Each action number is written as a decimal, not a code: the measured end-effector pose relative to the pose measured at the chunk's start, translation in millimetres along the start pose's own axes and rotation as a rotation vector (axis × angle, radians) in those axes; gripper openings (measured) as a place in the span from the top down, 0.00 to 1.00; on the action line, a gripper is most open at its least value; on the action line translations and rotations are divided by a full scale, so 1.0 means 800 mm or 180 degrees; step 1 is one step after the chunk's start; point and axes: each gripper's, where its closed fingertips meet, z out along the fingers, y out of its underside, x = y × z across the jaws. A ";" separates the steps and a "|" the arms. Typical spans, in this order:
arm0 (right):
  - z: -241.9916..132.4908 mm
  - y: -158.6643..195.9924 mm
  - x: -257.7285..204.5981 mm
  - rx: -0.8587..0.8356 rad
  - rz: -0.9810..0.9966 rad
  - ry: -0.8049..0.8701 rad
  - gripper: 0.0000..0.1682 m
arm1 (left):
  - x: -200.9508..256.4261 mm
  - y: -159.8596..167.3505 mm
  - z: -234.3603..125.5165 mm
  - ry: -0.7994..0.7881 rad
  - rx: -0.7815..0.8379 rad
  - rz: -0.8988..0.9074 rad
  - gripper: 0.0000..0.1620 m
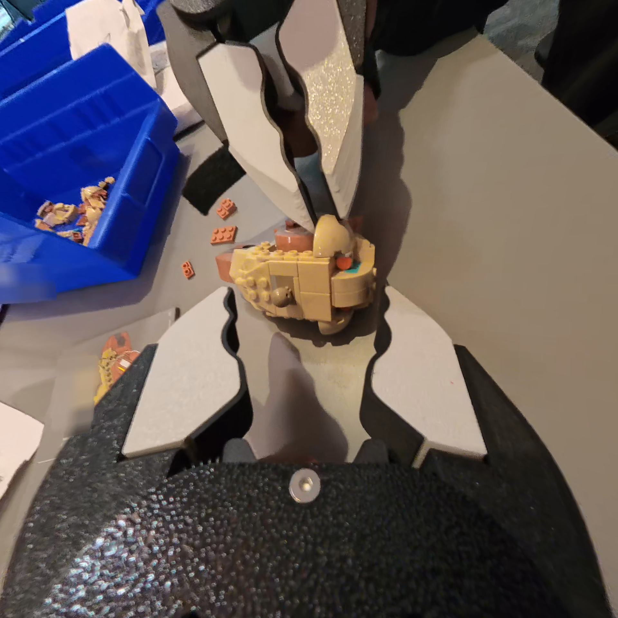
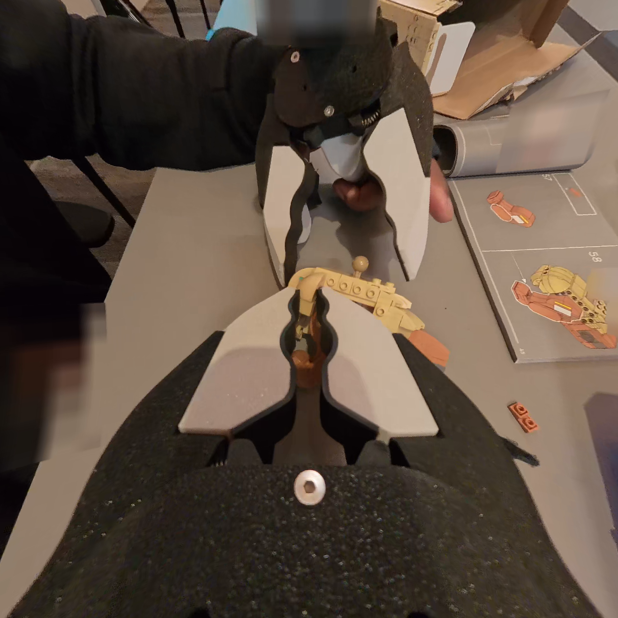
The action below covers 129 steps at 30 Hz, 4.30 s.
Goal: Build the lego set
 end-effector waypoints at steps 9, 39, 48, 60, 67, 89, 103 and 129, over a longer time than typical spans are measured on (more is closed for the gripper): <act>0.000 0.003 -0.009 -0.0183 -0.0032 0.0368 0.89 | 0.004 -0.009 0.007 -0.0081 0.0051 0.0379 0.55; 0.030 0.028 -0.028 -0.0849 -0.1965 0.0821 0.94 | 0.006 -0.015 0.017 -0.0259 -0.0160 0.0764 0.67; 0.003 0.033 -0.041 -0.0583 -0.0780 0.0552 0.94 | 0.006 -0.013 0.014 -0.0233 -0.0162 0.0677 0.67; -0.002 0.035 -0.034 -0.0457 0.0013 0.0657 0.86 | 0.008 -0.014 0.013 -0.0222 -0.0211 0.0704 0.66; -0.014 0.011 -0.006 -0.0199 0.0063 0.1165 0.88 | 0.006 -0.013 0.014 -0.0262 -0.0255 0.0743 0.67; -0.001 0.009 -0.012 -0.0765 -0.1762 0.1723 0.95 | 0.003 -0.011 0.016 -0.0346 -0.0429 0.0845 0.68; 0.008 0.015 -0.021 -0.0272 -0.0799 0.1352 0.96 | 0.008 -0.014 0.017 -0.0302 -0.0383 0.0793 0.68; 0.002 0.014 -0.004 -0.0102 -0.0347 0.1304 0.96 | -0.005 0.017 -0.016 -0.0094 -0.0481 -0.0215 0.58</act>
